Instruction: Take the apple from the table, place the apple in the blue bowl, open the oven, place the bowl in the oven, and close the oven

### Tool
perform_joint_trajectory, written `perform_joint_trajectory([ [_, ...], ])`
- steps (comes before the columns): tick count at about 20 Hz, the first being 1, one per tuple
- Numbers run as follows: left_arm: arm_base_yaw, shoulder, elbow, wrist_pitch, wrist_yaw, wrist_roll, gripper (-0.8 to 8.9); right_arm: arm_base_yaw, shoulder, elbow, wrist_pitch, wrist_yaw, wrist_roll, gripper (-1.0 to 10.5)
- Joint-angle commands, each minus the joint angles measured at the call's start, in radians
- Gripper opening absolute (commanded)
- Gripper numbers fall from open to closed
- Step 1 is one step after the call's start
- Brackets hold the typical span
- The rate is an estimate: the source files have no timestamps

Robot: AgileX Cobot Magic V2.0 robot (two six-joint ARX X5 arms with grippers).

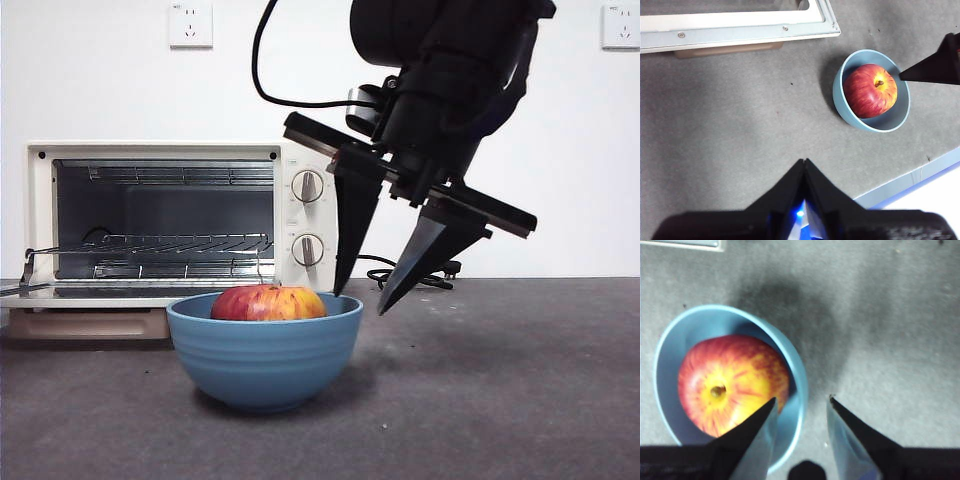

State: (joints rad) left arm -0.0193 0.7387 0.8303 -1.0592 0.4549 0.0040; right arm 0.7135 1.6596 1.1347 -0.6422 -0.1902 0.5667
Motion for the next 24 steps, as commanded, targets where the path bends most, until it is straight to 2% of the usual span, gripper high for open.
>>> perform_joint_trajectory([
  [1, -0.002, -0.001, 0.001, 0.0, 0.001, 0.014, -0.06, 0.008, 0.017, -0.005, 0.024, 0.024, 0.035, 1.6],
  [7, -0.002, -0.002, 0.001, -0.002, 0.001, 0.015, -0.06, 0.011, 0.047, -0.005, 0.026, 0.061, 0.036, 1.5],
  [9, -0.002, -0.002, 0.001, -0.001, 0.001, 0.016, -0.06, 0.03, 0.047, -0.005, 0.044, 0.101, 0.037, -0.1],
  [12, -0.002, -0.002, 0.001, 0.002, 0.001, 0.016, -0.06, 0.041, 0.05, -0.005, 0.049, 0.116, 0.041, -0.1],
  [16, -0.002, -0.002, 0.001, 0.001, 0.001, 0.023, -0.06, 0.063, 0.05, -0.001, 0.073, 0.13, 0.098, -0.1],
  [19, -0.002, -0.002, 0.001, -0.003, 0.001, 0.023, -0.06, 0.081, 0.043, 0.057, 0.041, 0.132, 0.115, -0.1],
  [24, -0.002, -0.002, 0.001, -0.003, 0.002, 0.021, -0.05, 0.085, 0.06, 0.266, -0.026, 0.139, 0.114, -0.1],
])
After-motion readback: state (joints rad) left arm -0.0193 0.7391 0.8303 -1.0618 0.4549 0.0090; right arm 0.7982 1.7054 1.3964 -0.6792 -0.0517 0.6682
